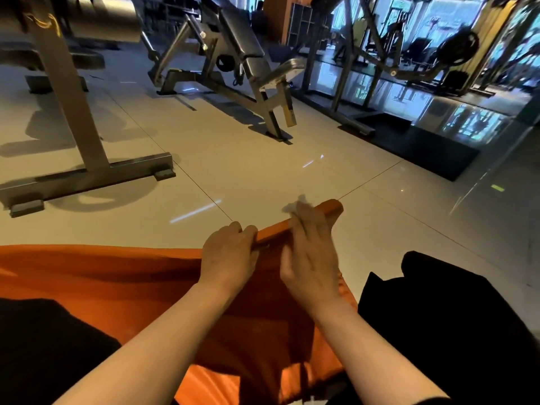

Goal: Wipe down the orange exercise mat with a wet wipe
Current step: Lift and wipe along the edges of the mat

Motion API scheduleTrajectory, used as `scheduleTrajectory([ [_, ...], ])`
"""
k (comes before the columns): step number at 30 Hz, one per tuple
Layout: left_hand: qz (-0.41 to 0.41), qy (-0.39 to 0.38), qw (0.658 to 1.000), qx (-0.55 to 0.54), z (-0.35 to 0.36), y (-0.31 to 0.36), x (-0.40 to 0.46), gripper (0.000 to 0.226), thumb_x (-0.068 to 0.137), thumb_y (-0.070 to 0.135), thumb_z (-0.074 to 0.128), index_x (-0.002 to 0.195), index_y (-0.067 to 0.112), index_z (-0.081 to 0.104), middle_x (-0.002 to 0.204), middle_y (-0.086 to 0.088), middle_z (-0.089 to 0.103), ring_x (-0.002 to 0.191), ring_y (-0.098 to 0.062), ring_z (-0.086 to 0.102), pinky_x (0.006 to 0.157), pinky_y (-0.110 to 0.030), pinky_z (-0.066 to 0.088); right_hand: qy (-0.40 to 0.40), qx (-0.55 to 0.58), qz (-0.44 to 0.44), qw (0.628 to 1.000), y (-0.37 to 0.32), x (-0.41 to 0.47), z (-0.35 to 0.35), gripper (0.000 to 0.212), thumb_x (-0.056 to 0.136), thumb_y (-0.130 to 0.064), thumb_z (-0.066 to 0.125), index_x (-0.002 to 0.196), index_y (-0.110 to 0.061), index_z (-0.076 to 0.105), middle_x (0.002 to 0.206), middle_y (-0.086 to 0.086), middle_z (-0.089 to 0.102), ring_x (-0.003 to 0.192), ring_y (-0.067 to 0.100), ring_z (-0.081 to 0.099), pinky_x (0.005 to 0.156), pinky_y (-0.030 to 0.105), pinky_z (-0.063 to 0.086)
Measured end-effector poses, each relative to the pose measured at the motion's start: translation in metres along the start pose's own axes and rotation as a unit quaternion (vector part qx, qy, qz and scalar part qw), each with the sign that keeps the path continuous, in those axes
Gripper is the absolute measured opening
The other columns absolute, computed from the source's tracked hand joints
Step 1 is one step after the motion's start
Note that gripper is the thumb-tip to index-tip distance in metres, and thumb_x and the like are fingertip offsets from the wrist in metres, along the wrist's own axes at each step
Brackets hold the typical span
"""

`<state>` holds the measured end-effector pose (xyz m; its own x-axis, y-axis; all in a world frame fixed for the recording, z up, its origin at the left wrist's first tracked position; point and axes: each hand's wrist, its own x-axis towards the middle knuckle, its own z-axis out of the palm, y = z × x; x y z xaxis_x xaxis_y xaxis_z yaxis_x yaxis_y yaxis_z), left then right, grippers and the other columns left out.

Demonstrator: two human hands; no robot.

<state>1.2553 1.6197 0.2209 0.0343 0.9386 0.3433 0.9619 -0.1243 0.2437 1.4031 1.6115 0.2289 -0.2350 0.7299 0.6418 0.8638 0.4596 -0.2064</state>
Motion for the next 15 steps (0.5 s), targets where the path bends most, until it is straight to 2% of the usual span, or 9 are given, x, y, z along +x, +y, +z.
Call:
scheduleTrajectory([
  [2,-0.001,-0.005,1.0,-0.002,-0.002,0.0,0.0,0.037,0.095,0.042,0.049,0.126,0.024,0.055,0.103,0.0,0.056,0.094,-0.022,0.056,0.074,-0.03,0.043,-0.025,-0.008,-0.046,0.999,-0.003,-0.003,-0.002,0.061,0.072,0.002,0.058,0.132,-0.002,0.05,0.145,0.011,0.042,0.143,0.024,0.029,0.12,0.04,0.022],
  [4,0.004,0.002,1.0,-0.011,-0.004,0.0,-0.001,0.037,0.095,0.046,0.048,0.123,0.024,0.057,0.1,-0.001,0.056,0.091,-0.022,0.056,0.07,-0.03,0.041,-0.019,-0.04,-0.064,0.997,0.007,0.003,-0.01,0.064,0.07,0.002,0.063,0.132,-0.003,0.05,0.145,0.006,0.038,0.142,0.021,0.029,0.12,0.036,0.018],
  [6,0.011,0.014,1.0,-0.017,-0.006,0.001,-0.002,0.038,0.094,0.051,0.048,0.118,0.023,0.06,0.095,0.0,0.056,0.087,-0.021,0.056,0.065,-0.029,0.038,-0.005,-0.068,-0.018,0.998,0.021,0.009,-0.018,0.066,0.07,0.003,0.063,0.134,-0.005,0.049,0.146,0.006,0.039,0.143,0.022,0.027,0.121,0.04,0.015],
  [9,0.015,0.011,1.0,-0.018,-0.005,0.002,-0.003,0.038,0.094,0.051,0.049,0.114,0.022,0.062,0.091,-0.001,0.056,0.085,-0.022,0.056,0.065,-0.03,0.039,0.018,-0.095,0.052,0.994,0.027,0.01,-0.021,0.067,0.073,0.001,0.06,0.138,-0.002,0.046,0.15,0.015,0.037,0.145,0.028,0.023,0.122,0.037,0.001],
  [11,0.01,0.01,1.0,-0.019,-0.005,0.001,-0.004,0.037,0.093,0.05,0.051,0.114,0.021,0.062,0.091,-0.002,0.056,0.085,-0.023,0.056,0.064,-0.03,0.035,0.011,-0.058,0.046,0.997,0.016,0.002,-0.017,0.068,0.071,0.002,0.056,0.138,0.0,0.044,0.151,0.018,0.034,0.147,0.028,0.021,0.122,0.04,0.008],
  [13,0.003,0.007,1.0,-0.016,-0.005,0.0,-0.004,0.033,0.093,0.044,0.054,0.116,0.022,0.061,0.092,-0.002,0.055,0.087,-0.024,0.056,0.064,-0.03,0.033,-0.028,-0.005,0.005,1.0,0.001,-0.008,-0.013,0.072,0.07,0.002,0.055,0.141,-0.001,0.041,0.153,0.016,0.031,0.148,0.025,0.016,0.121,0.042,0.016],
  [15,-0.002,0.001,1.0,-0.017,-0.006,0.0,-0.002,0.031,0.091,0.038,0.056,0.119,0.024,0.06,0.095,-0.001,0.055,0.09,-0.024,0.056,0.066,-0.03,0.035,-0.073,-0.006,-0.049,0.996,-0.006,-0.016,-0.011,0.077,0.073,-0.005,0.06,0.146,0.0,0.035,0.157,0.015,0.025,0.149,0.024,0.012,0.122,0.038,0.011],
])
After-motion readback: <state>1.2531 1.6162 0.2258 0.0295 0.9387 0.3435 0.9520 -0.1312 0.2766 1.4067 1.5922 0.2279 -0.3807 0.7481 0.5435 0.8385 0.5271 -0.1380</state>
